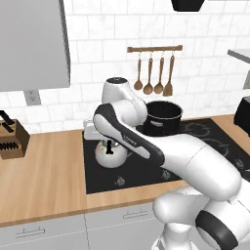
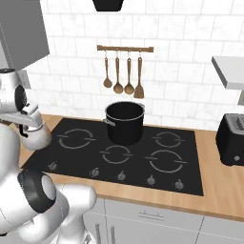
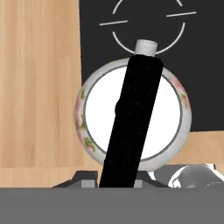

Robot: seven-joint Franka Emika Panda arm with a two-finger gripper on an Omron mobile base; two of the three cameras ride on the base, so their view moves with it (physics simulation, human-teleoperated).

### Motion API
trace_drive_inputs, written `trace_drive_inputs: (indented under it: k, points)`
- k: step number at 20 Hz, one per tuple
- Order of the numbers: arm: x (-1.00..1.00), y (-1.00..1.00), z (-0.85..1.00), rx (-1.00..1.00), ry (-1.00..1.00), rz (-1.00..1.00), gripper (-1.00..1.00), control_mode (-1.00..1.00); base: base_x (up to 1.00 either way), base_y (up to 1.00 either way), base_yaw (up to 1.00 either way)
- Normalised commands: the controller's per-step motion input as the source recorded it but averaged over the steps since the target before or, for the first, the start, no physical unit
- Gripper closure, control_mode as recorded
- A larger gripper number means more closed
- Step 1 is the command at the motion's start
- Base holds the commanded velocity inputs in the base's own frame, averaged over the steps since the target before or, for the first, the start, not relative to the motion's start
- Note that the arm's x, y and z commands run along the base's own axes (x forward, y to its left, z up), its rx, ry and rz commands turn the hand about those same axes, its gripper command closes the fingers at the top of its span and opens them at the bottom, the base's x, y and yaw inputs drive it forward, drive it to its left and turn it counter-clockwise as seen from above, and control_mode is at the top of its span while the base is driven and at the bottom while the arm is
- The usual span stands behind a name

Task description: Pick the kettle from the counter and place it on a stove burner. Then turn the burner on.

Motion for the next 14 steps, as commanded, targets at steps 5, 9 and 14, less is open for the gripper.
trace_drive_inputs:
  k: [5, 9, 14]
  points:
    - [0.49, -0.74, 0.1, 0.0, 0.12, 0.05, 1.0, -1.0, 0.0, 0.0, 0.0]
    - [0.82, -0.32, -0.02, 0.0, 0.09, 0.0, 1.0, -1.0, 0.0, 0.0, 0.0]
    - [0.73, -0.04, -0.09, 0.0, 0.0, 0.01, 1.0, -1.0, 0.0, 0.0, 0.0]
